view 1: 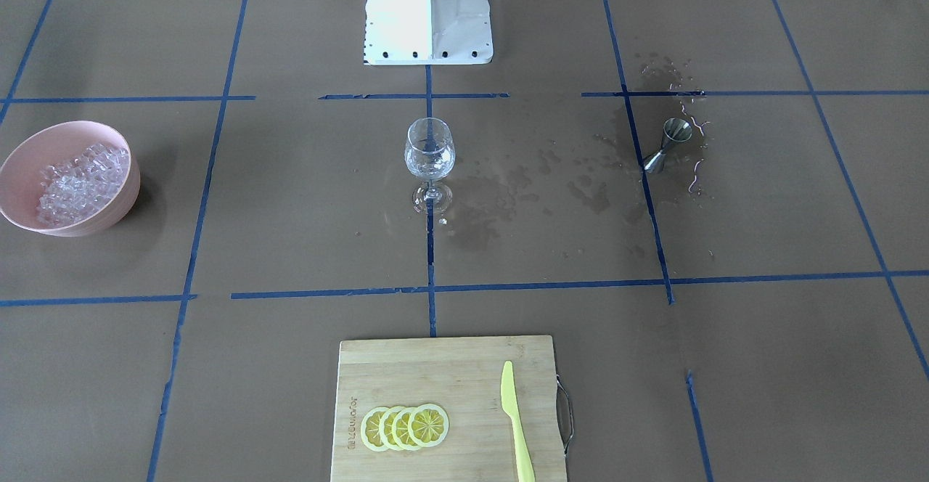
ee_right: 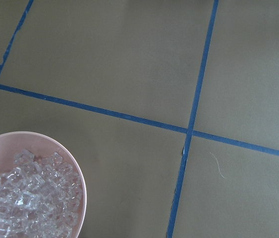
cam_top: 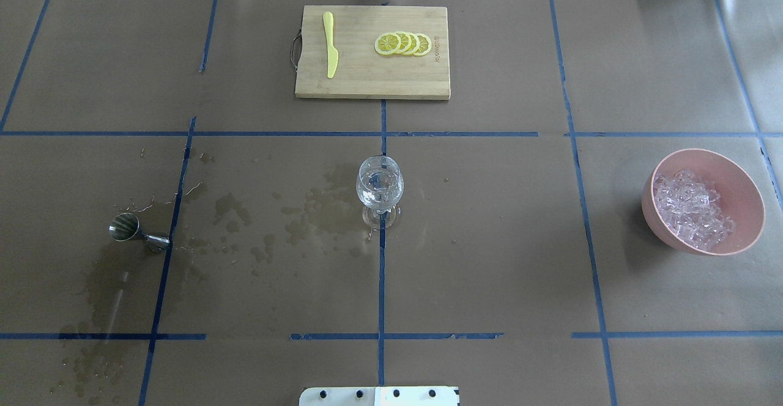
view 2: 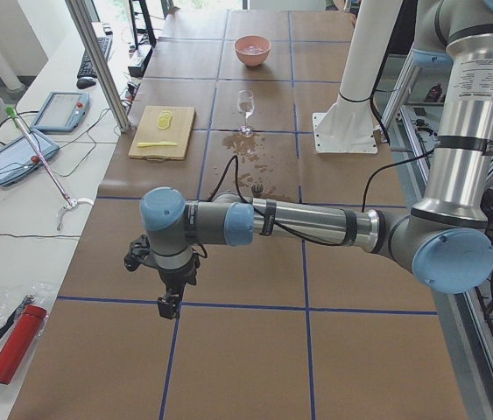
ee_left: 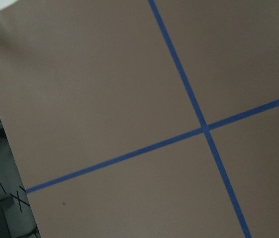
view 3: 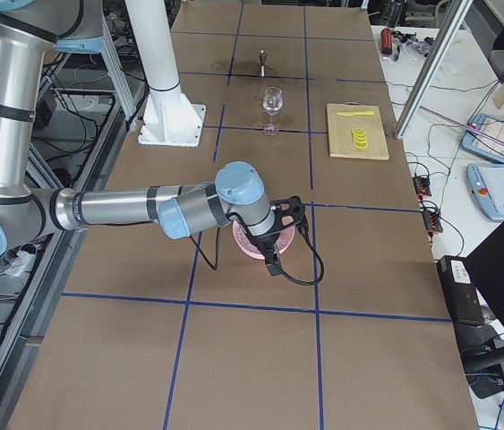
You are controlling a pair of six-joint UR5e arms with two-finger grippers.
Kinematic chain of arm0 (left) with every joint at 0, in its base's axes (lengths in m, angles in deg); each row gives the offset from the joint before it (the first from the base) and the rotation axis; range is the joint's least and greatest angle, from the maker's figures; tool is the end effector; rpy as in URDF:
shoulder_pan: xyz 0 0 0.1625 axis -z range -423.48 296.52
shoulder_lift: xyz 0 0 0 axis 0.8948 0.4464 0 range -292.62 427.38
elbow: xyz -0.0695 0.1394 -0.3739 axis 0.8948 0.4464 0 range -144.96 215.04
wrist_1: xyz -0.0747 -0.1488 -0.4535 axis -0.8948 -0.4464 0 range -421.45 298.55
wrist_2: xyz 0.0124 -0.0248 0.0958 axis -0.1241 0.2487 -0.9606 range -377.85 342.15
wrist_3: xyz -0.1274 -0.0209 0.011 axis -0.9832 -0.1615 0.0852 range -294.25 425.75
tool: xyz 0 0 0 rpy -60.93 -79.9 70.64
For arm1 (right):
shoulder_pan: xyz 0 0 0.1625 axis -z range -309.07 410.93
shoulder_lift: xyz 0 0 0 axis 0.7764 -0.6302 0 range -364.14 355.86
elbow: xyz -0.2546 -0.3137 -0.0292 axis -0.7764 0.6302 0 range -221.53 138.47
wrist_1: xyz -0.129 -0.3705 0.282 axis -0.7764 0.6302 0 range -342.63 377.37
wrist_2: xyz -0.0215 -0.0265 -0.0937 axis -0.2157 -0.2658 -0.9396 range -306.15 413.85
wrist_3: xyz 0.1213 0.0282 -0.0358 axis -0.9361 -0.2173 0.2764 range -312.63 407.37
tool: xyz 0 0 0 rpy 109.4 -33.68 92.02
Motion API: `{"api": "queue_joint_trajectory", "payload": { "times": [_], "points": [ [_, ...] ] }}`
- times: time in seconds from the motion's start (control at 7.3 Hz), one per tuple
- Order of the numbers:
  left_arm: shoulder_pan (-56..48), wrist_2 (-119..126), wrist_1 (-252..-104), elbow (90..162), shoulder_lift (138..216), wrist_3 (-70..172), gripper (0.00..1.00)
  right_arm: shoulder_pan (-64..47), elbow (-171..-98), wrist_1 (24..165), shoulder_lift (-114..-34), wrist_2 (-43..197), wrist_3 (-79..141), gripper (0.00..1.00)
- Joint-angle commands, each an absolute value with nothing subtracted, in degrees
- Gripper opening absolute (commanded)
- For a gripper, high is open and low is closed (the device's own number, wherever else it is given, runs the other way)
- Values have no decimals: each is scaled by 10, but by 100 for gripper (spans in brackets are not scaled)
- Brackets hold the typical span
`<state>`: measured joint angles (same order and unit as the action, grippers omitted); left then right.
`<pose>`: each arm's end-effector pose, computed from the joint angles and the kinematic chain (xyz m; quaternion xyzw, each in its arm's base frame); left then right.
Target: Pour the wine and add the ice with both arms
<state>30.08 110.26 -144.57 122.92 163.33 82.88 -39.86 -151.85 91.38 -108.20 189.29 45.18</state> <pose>-0.0904 -0.5949 0.6414 0.0339 0.3255 0.1030 0.9393 0.0479 -0.4893 0.5512 0.1734 -0.3811 -0.0509 0.9067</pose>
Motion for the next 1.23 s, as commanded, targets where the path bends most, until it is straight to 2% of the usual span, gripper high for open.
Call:
{"api": "queue_joint_trajectory", "payload": {
  "times": [0.0,0.27,0.41,0.82,1.1],
  "points": [
    [328,1182,-1440,1216,1598,826,100,-399,-1518,914,-1082,1893,449,100],
    [328,1181,-1442,1289,1586,663,100,-399,-1519,915,-1082,1893,448,100],
    [328,1176,-1453,1301,1577,658,100,-399,-1519,914,-1082,1893,449,100],
    [327,1148,-1567,1297,1535,734,100,-399,-1519,915,-1082,1894,448,100],
    [326,1149,-1579,1303,1531,738,100,-393,-1519,915,-1082,1894,446,100]
  ]
}}
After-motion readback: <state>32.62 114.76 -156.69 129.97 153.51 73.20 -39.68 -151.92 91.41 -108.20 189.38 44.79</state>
